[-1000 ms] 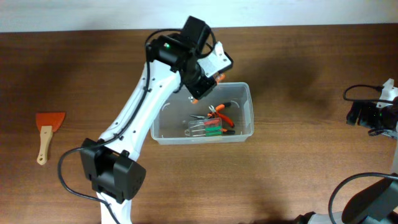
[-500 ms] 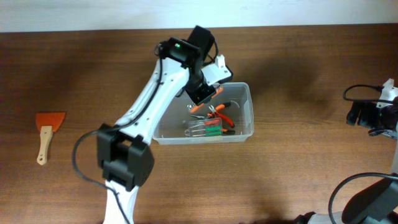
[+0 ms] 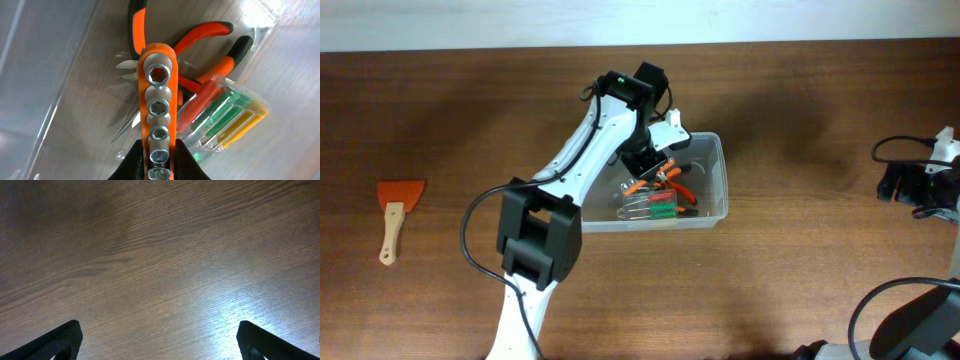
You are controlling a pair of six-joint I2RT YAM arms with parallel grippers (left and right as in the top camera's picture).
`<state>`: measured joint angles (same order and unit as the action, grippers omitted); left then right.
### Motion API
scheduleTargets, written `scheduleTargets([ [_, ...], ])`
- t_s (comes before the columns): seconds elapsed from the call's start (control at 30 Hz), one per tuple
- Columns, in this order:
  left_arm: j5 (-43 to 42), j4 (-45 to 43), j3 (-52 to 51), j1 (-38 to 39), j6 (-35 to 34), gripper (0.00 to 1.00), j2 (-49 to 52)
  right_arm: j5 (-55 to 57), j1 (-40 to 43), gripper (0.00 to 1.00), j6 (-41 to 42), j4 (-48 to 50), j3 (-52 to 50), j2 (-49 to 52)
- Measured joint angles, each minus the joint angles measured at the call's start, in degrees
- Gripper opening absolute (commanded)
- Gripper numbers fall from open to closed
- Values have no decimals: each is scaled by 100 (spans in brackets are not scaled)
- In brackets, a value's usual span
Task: Pack container
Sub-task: 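Lower the bit holder into the container and open the left gripper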
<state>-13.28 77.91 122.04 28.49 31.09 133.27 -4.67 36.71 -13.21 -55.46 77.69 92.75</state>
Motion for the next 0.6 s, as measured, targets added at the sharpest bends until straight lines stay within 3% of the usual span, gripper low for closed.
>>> scheduleTargets([
  [0.17,0,37,0,0,0,14,42,2,0,99,-2,0,0,0],
  [0.27,0,59,0,0,9,27,42,2,0,99,-2,0,0,0],
  [0.53,0,57,0,0,44,28,42,2,0,99,-2,0,0,0],
  [0.6,0,59,0,0,44,34,42,2,0,99,0,0,0,0],
])
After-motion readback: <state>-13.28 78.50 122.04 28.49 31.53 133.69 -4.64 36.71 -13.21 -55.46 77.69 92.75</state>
